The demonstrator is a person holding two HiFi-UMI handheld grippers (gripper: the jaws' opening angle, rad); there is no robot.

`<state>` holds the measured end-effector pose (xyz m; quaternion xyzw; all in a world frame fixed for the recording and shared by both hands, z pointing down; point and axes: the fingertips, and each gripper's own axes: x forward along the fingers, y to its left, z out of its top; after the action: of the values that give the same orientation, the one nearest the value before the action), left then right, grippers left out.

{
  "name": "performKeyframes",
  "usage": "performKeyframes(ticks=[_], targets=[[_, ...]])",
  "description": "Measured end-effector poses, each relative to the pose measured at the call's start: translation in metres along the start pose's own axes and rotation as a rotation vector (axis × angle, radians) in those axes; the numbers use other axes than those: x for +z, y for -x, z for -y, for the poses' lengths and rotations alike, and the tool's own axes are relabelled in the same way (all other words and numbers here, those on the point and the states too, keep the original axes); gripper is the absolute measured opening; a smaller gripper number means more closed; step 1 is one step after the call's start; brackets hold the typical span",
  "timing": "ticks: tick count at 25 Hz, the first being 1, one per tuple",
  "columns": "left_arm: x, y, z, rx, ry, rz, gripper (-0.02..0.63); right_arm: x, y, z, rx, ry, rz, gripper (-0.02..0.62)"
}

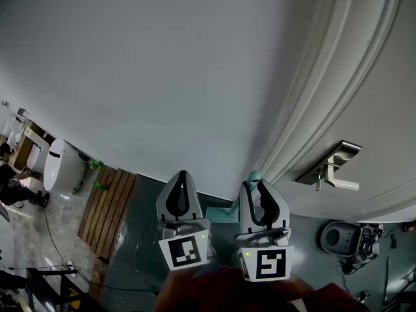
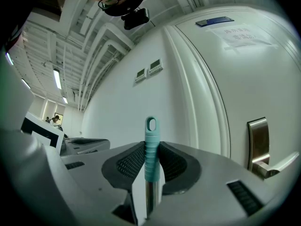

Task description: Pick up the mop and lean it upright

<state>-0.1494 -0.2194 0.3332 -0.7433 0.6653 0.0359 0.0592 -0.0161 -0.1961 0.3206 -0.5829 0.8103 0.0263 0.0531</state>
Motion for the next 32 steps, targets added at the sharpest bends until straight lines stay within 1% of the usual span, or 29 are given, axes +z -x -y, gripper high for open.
performKeyframes(ticks=[5,7,9,11,17,20,22,27,32], targets=[[0.002,0.0,0.001,-0.001,-0.008,0.002,0.015,-0.015,0.001,0.001,0.005,-0.003,-0.043,0.106],[0.001,0.0,0.002,-0.003,-0.019,-0.006,0.014,-0.013,0.0,0.0,0.004,-0.006,-0.028,0.106],[0.0,0.001,0.004,-0.008,-0.005,-0.012,0.014,-0.011,0.0,-0.001,0.003,-0.016,-0.017,0.106],[0.001,0.002,0.003,-0.008,0.013,-0.007,0.014,-0.012,0.0,-0.002,0.011,-0.011,-0.025,0.107],[0.005,0.002,0.0,0.002,0.006,0.007,0.014,-0.012,0.001,-0.003,0.021,-0.001,-0.027,0.106],[0.003,0.002,0.001,0.001,0.007,0.007,0.014,-0.013,0.0,-0.002,0.011,-0.013,-0.021,0.106],[0.003,0.002,0.001,0.001,0.009,0.006,0.014,-0.018,0.001,-0.003,0.017,-0.001,-0.036,0.106],[0.004,0.004,-0.001,0.003,0.009,0.005,0.014,-0.026,-0.001,-0.004,0.004,0.01,-0.032,0.106],[0.002,0.005,-0.002,0.006,0.009,0.002,0.014,-0.048,0.0,-0.007,0.008,0.019,-0.085,0.106]])
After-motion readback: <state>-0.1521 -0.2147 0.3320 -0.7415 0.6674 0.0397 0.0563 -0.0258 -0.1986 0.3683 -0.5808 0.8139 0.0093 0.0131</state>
